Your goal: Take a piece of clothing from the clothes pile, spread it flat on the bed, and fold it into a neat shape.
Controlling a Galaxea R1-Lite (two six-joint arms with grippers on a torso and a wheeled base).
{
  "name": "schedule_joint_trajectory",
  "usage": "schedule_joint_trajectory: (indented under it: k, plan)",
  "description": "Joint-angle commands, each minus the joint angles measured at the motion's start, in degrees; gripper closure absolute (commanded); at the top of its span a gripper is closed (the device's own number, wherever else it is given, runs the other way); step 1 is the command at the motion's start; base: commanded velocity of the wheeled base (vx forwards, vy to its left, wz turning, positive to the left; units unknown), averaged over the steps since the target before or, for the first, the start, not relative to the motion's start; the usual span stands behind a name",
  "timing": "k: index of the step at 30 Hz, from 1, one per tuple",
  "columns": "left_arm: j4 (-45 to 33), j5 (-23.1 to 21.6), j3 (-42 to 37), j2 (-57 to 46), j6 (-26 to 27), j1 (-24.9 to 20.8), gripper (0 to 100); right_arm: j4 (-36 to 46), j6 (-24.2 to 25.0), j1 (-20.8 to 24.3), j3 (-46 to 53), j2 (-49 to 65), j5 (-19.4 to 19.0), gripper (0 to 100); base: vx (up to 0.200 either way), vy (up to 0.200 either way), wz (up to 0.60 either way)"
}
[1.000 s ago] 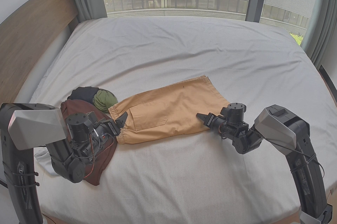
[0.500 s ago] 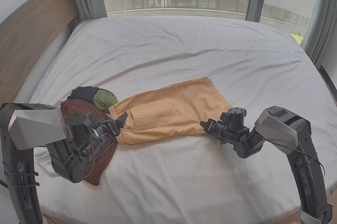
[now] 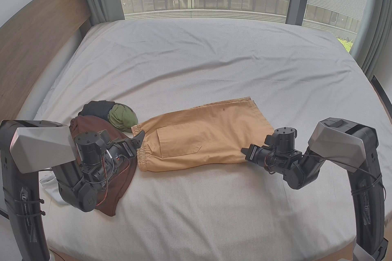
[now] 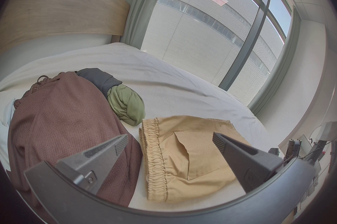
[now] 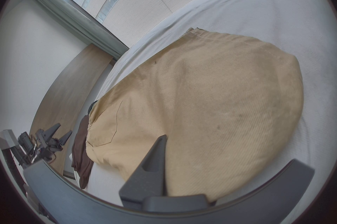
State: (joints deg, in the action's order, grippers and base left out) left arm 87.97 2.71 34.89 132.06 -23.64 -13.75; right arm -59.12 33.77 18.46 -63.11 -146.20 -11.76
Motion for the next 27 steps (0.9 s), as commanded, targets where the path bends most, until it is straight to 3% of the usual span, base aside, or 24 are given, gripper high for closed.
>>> schedule_joint_trajectory:
  k: [1,8,13,27]
  plan:
    - [0.0,-0.3,0.1,0.3,0.0,0.6,0,-0.8,-1.8,0.0,5.8,5.3,0.3,100,0.000,0.000,0.00]
    - [-0.1,-0.7,0.2,0.3,0.0,1.2,0,-4.6,-2.9,0.0,16.2,9.6,0.3,100,0.000,0.000,0.00]
    - [-0.2,-0.7,0.2,0.2,0.0,1.4,0,-9.7,-6.7,-0.5,24.3,9.5,0.3,100,0.000,0.000,0.00]
    - [-0.2,-0.7,0.0,-0.2,0.0,1.3,0,-21.2,-7.6,-2.5,41.5,9.9,1.7,100,0.000,0.000,0.00]
